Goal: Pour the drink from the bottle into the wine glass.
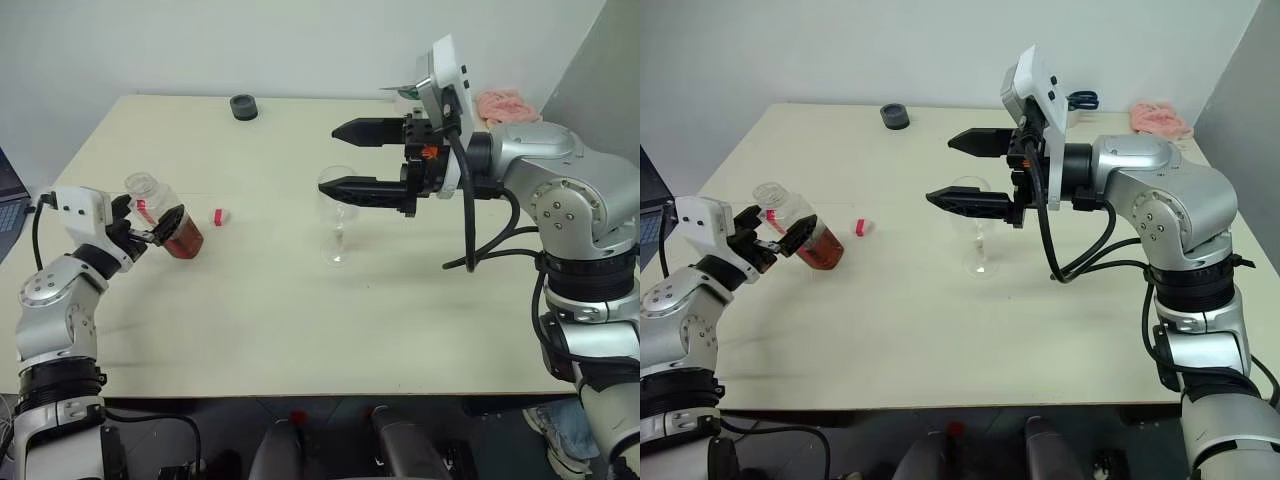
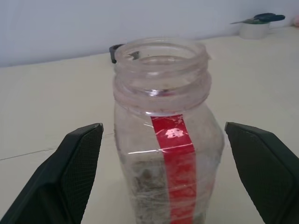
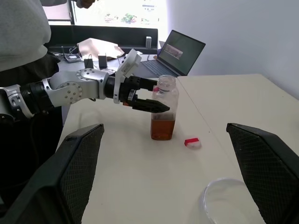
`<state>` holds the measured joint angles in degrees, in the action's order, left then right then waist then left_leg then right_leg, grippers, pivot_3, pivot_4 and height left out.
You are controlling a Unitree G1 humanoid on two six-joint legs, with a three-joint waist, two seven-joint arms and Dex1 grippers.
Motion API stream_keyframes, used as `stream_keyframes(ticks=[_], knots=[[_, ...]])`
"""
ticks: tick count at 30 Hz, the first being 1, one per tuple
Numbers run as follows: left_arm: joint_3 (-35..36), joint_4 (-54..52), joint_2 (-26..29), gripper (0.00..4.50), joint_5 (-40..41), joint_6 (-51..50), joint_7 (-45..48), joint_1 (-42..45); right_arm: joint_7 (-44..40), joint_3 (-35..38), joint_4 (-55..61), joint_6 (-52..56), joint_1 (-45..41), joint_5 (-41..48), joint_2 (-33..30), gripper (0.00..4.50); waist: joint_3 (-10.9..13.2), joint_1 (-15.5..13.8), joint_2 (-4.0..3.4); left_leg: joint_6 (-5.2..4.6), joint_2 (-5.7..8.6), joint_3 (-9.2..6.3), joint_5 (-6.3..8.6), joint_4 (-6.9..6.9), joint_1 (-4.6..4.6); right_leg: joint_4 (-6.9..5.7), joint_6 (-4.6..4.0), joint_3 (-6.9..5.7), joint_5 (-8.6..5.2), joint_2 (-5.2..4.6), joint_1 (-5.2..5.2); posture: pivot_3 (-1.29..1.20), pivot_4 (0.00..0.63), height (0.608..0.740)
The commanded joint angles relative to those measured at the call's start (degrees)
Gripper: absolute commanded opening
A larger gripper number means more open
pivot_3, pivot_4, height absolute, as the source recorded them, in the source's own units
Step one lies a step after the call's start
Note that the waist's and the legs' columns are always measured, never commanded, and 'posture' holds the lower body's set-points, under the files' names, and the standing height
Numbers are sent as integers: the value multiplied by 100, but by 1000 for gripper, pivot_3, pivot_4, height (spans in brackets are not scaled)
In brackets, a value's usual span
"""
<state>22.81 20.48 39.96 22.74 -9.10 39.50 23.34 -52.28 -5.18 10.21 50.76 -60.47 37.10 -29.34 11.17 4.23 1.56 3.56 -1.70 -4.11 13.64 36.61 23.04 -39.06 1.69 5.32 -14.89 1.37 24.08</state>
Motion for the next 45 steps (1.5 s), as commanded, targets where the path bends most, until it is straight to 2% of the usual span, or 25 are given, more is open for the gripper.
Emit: stream_keyframes(ticks=[1,4,5,7,12,14,21,25,29,33,38,45], knots=[[16,43,0,4500,-43,241,-24,183,35,85,165,-134,-132,-21,1,4475,0,-1,0,0,0,0,0,0,0,0,0,0,0,0,0,0,150,740],[12,125,-14,4500,-76,312,-44,223,31,66,146,-163,-132,-51,-1,4475,0,0,0,0,1,-1,0,1,0,0,0,-1,0,0,-1,0,150,740],[16,146,-15,4187,-83,333,-44,231,25,63,143,-171,-133,-57,-3,4500,0,1,0,0,1,-1,0,1,0,0,0,-1,0,0,-1,0,150,740],[33,211,-16,3859,-106,399,-70,254,23,53,123,-186,-138,-77,-1,4500,0,2,0,0,1,-1,0,1,0,0,0,-1,0,0,-1,0,150,740],[62,390,39,2272,-181,529,-99,306,98,69,129,-195,-135,-155,10,4500,0,2,0,0,1,-2,0,1,0,-1,0,-3,0,0,-1,0,150,740],[92,447,81,1825,-192,593,-107,356,235,152,165,-155,-119,-168,33,4500,0,3,0,0,1,-2,0,1,0,-1,0,-2,0,0,-1,0,150,740],[-296,-2,157,1814,-368,458,-142,1148,1143,734,13,233,-262,-176,-2,4500,2,-50,3,0,4,-18,0,10,17,-1,0,-18,1,-1,3,0,150,740],[-1002,-480,84,1814,-520,231,153,2058,874,1972,1701,604,1644,720,-873,4500,-12,-319,34,6,5,-64,3,33,57,12,1,-71,2,-7,2,0,150,740],[-1781,-257,34,1814,-1106,618,560,2846,1063,2538,2237,491,2812,1247,-833,4500,-4,-322,20,6,34,-72,3,34,87,13,9,-91,-3,-44,15,0,150,740],[-2291,419,-61,1814,-1711,1415,674,3324,1298,2457,2488,210,3458,1192,-728,4500,-2,-208,16,1,31,-74,0,35,65,5,9,-95,-3,-37,1,0,150,740],[-2889,1108,-155,1814,-2566,2743,558,3660,1614,2284,2733,-82,3707,1163,-585,4500,0,-97,12,-17,9,-70,-12,33,52,-3,18,-82,-11,-2,3,0,150,740],[-3144,1878,-298,1814,-3211,4234,75,3873,1758,2031,2803,-453,3920,1042,-603,4500,0,-119,13,-19,13,-70,-13,33,58,0,7,-75,-3,-2,2,0,150,740]])
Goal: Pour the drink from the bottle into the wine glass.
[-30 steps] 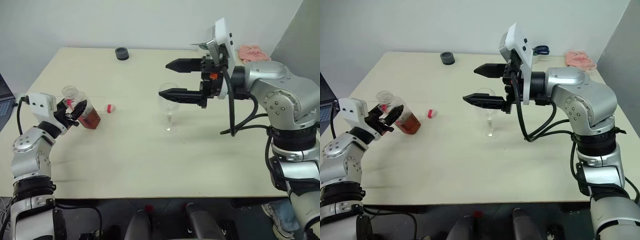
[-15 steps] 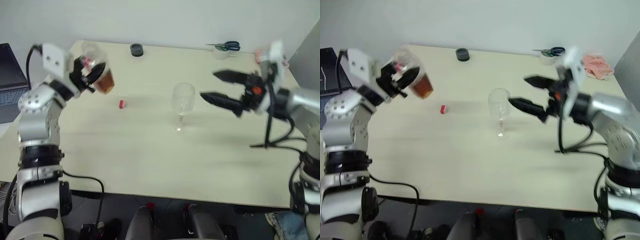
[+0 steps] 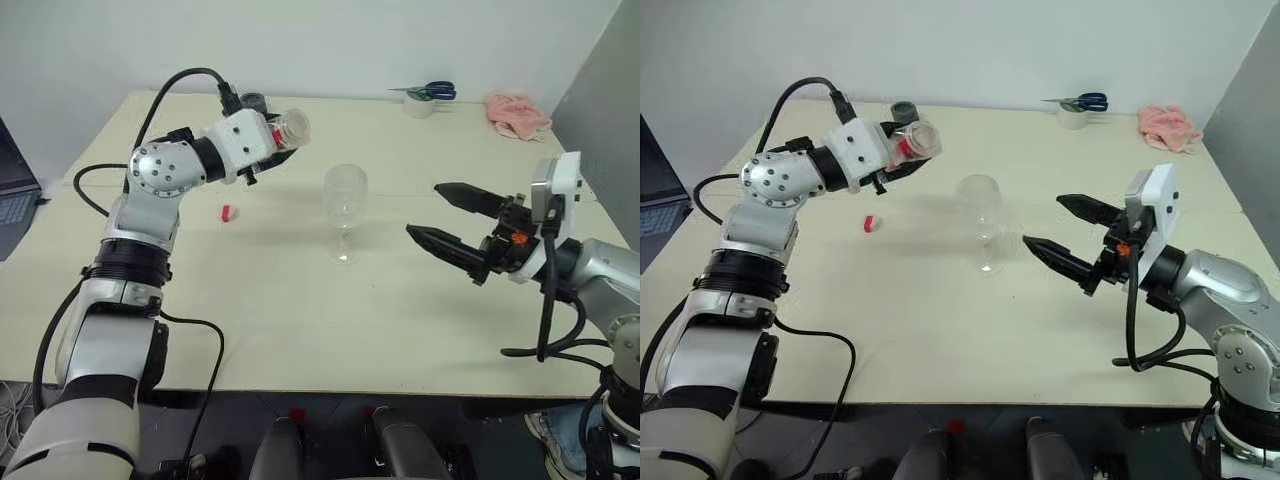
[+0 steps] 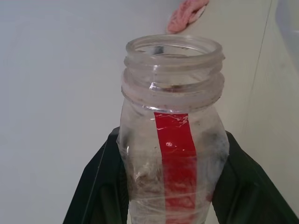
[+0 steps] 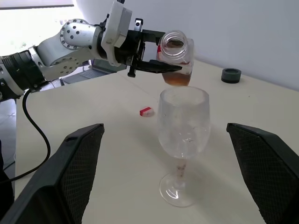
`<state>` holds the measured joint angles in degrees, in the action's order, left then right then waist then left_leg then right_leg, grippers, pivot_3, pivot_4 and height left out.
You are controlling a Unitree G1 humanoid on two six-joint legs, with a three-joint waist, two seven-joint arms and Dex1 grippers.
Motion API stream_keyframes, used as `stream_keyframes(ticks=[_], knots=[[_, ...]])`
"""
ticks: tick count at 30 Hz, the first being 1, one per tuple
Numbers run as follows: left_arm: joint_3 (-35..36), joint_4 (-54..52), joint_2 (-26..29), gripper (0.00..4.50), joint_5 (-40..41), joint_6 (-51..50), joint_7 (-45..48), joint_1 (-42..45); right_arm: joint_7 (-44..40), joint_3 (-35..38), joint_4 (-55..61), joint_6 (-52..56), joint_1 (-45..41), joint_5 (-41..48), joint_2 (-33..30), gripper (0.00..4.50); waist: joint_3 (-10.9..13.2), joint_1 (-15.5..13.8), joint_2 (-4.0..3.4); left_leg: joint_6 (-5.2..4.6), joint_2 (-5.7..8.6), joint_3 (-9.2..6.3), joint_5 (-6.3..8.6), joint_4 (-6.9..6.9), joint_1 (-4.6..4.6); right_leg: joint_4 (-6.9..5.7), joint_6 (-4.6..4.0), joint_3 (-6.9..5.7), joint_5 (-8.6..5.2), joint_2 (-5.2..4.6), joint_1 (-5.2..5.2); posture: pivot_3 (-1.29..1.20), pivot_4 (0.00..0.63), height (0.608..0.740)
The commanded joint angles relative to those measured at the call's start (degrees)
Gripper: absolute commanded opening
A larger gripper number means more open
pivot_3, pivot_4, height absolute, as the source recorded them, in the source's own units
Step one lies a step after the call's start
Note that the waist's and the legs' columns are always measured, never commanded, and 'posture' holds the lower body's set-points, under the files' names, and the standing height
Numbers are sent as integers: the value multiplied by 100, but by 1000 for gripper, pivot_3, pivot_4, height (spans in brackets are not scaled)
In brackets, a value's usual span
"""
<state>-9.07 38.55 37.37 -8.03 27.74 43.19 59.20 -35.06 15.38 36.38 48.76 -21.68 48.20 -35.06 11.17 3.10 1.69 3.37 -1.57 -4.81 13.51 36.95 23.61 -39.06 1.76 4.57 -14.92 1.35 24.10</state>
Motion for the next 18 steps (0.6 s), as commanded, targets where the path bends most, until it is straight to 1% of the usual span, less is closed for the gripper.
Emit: stream_keyframes(ticks=[1,5,12,18], knots=[[65,152,-63,1814,-145,656,-339,324,61,-67,191,-293,61,-78,-30,4500,0,-11,0,0,2,0,0,0,2,0,-10,0,7,-3,0,0,150,740],[-21,450,-240,1814,-463,1091,-689,574,112,-196,185,-476,175,-137,-2,4500,0,-34,1,0,6,-3,0,2,13,3,-10,-4,9,-7,4,0,150,740],[-152,736,-546,1814,-721,1241,-821,830,214,-415,150,-672,183,-182,73,4500,0,-56,0,0,7,-6,0,3,12,0,-9,-7,9,-6,3,0,150,740],[-352,869,-584,1814,-1068,1501,-996,964,316,-607,61,-742,36,-173,175,4500,0,-42,0,0,6,-8,0,3,11,-2,-10,-7,9,-4,4,0,150,740]])
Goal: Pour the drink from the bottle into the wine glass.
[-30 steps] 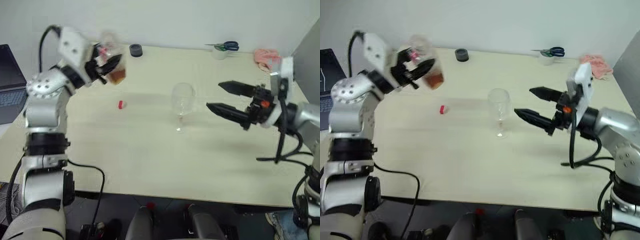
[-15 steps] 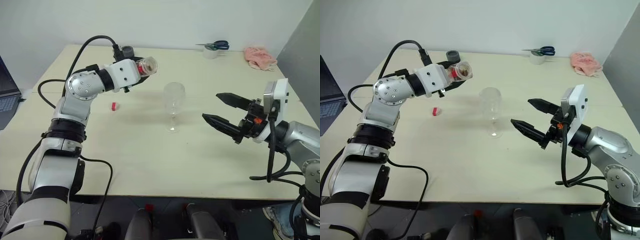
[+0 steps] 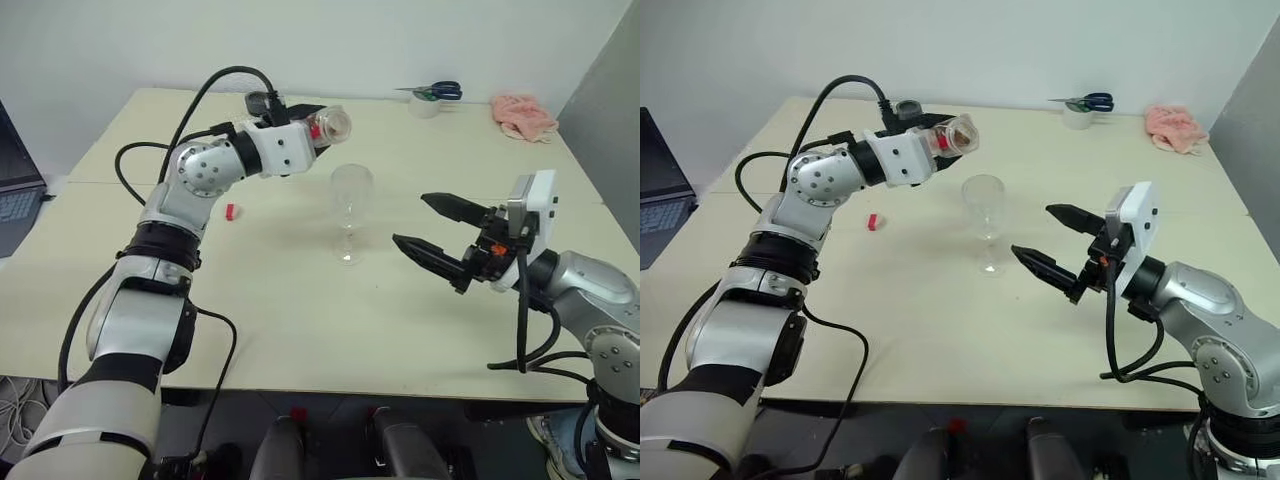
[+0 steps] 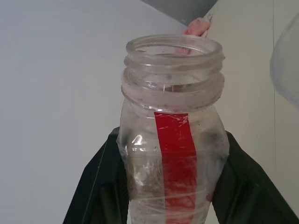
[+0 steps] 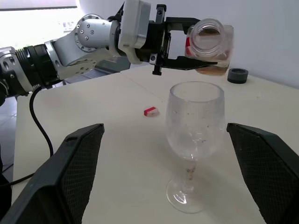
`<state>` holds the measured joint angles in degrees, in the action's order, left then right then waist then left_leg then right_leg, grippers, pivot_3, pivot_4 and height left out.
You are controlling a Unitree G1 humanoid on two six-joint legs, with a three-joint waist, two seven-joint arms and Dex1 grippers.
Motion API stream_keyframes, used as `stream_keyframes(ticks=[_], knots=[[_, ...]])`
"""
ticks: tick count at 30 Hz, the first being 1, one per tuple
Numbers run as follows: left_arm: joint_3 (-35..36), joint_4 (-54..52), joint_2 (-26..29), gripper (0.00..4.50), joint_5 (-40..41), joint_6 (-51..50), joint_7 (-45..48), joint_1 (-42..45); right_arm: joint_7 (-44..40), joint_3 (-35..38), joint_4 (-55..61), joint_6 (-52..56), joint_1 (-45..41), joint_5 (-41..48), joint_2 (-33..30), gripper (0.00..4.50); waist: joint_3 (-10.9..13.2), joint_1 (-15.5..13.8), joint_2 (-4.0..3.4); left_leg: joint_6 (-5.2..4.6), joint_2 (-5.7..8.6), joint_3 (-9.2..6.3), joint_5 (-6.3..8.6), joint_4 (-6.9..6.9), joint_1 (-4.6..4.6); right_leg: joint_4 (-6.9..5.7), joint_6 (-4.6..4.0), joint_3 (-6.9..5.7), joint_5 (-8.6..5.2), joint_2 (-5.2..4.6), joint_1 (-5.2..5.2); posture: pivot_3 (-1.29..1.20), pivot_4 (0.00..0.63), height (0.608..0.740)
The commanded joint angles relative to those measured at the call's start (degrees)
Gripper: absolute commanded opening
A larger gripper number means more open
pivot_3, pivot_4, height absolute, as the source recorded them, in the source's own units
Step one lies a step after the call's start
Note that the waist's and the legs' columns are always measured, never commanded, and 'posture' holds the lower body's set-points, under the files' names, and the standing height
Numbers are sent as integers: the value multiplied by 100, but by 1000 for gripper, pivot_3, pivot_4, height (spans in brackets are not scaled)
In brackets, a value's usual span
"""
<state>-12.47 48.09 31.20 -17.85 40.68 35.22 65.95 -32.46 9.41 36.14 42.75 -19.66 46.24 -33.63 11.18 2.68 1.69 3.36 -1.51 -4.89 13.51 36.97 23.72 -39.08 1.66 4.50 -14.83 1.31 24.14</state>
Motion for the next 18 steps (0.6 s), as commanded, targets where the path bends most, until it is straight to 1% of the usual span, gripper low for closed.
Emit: stream_keyframes(ticks=[1,6,9,14,18], knots=[[-39,-69,38,1814,-128,244,-221,311,78,-33,62,-136,-207,30,53,4500,0,0,0,0,0,0,0,0,0,0,0,0,0,-1,0,0,150,740],[-157,-43,58,1814,-332,474,-350,405,263,-179,-185,-168,-438,-213,125,4500,0,-3,0,0,1,-2,0,1,1,0,0,-3,0,-1,-1,0,150,740],[-239,-56,84,1814,-474,606,-412,433,376,-172,-321,-78,-509,-206,173,4500,0,-5,0,0,1,-3,0,1,1,0,0,-4,0,-2,-1,0,150,740],[-390,-7,215,1813,-907,866,-759,544,433,-218,-429,-106,-510,-332,163,4500,0,-9,0,1,1,-5,0,0,1,-3,-1,-6,1,-3,0,0,150,740],[-449,52,253,1813,-1073,955,-967,594,565,-197,-596,-147,-566,-513,179,4500,0,-12,0,0,1,-9,0,1,2,-4,-1,-10,1,-3,-1,0,150,740]])
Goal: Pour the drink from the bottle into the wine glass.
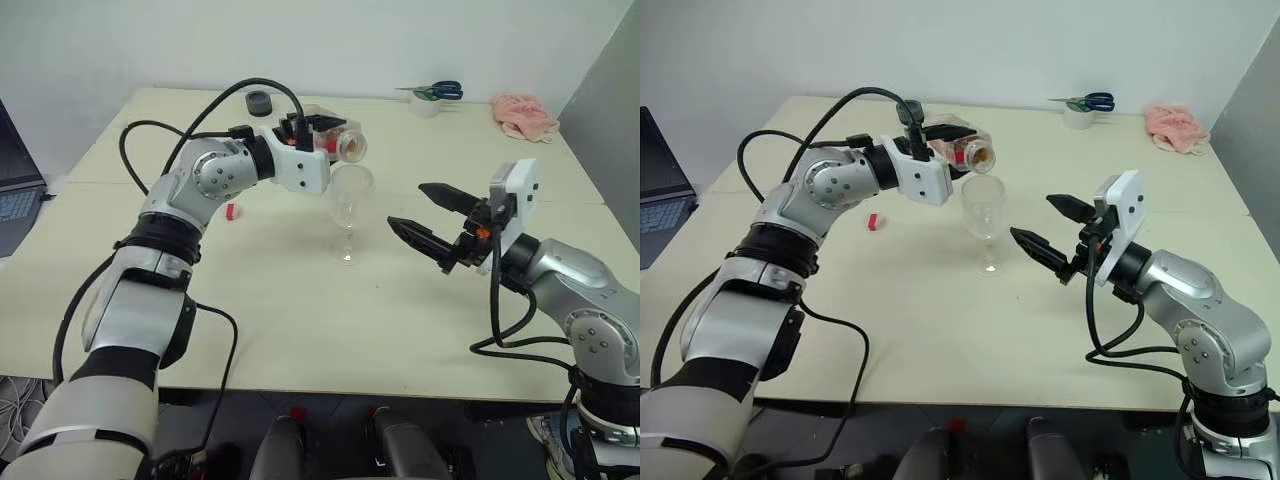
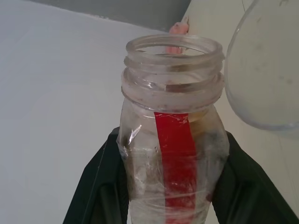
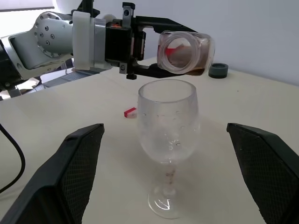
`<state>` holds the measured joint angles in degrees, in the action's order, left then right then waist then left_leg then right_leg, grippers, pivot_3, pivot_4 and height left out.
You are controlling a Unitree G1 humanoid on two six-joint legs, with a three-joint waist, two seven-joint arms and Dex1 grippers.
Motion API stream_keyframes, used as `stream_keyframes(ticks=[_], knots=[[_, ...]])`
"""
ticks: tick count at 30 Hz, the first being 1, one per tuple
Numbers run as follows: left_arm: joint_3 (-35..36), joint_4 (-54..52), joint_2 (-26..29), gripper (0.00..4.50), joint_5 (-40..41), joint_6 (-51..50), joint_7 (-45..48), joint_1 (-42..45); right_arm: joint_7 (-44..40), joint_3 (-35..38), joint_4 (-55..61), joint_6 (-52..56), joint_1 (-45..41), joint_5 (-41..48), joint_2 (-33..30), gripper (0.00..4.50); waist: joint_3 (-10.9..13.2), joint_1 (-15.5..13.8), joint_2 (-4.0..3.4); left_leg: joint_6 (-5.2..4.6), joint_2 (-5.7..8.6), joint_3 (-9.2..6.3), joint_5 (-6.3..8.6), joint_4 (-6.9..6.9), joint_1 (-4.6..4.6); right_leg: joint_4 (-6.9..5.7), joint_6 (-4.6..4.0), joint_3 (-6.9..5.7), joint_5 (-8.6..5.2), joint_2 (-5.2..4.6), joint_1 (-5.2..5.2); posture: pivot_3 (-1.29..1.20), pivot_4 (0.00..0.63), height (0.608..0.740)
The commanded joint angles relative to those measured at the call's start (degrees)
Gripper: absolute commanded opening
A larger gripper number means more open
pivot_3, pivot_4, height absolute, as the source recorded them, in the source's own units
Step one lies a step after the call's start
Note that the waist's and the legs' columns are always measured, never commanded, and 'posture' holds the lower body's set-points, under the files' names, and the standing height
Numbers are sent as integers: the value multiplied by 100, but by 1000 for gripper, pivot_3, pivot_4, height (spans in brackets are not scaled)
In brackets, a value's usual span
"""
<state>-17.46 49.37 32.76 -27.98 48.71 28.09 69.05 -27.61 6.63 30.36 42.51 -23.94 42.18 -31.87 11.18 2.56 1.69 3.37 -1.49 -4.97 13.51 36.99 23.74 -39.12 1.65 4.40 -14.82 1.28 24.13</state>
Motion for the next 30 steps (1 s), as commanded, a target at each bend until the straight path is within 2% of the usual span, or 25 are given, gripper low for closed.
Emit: stream_keyframes(ticks=[1,30], knots=[[38,-73,102,1813,-74,171,-286,290,76,82,-23,-127,-131,-134,-4,4500,0,0,0,0,1,0,0,1,0,0,0,0,0,-1,0,0,150,740],[-406,260,426,1813,-1377,659,-1927,699,-119,86,-230,-265,-187,-417,-46,4500,0,-1,0,0,6,-7,-1,7,-2,-26,0,-9,0,-7,0,0,150,740]])
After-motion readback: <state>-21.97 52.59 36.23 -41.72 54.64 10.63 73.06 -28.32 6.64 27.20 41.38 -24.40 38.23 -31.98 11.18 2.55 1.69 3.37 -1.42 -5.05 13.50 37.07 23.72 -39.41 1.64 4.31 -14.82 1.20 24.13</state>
